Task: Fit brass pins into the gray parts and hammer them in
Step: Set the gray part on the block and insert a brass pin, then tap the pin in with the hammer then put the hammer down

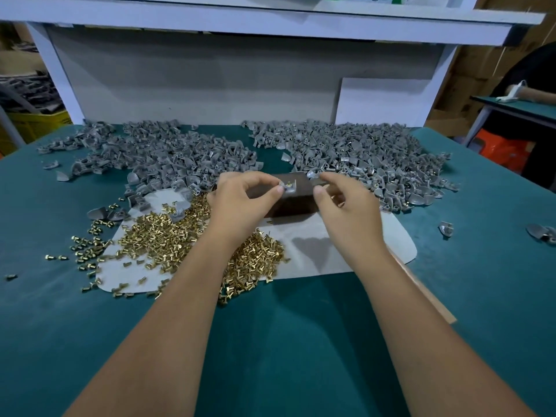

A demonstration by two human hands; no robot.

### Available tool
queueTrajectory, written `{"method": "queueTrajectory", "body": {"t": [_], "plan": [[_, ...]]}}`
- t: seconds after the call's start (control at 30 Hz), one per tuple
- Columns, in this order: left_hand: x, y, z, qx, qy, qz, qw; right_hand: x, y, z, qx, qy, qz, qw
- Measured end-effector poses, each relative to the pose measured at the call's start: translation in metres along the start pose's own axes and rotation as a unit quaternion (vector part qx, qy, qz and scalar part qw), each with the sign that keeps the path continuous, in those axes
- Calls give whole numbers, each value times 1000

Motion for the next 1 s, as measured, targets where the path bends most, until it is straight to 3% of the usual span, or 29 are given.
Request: {"method": "queueTrajectory", "body": {"t": [0.13, 0.37, 0.5, 0.6, 0.73, 0.9, 1.0], "plan": [[13, -10, 5, -40, -25, -2, 999, -8, -23, 5, -70, -2, -113, 991], [6, -3, 9, 3, -8, -80, 997, 13, -28, -14, -112, -102, -160, 975], [2, 8, 5, 52, -15, -89, 995, 39, 5, -46, -20, -174, -155, 972], [0, 8, 0, 55, -21, -118, 991, 53, 28, -57, 73, -211, -11, 975], [-6, 8, -4, 59, -10, -113, 992, 26, 4, -37, 92, -133, 108, 981], [-11, 30, -5, 97, 16, -76, 992, -38, -23, -15, 103, 79, 155, 979], [-20, 70, -5, 193, 57, -157, 967, -64, -47, 0, -3, 164, 97, 982]]}}
Point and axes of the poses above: each hand's wrist, its own z-axis away from the middle knuckle, its own y-axis out of the back of the hand, x = y × z, the point moved 10 cm from there along -z, towards the middle knuckle, and after that the axes turned 4 degrees about z, right-handed, at the moved point
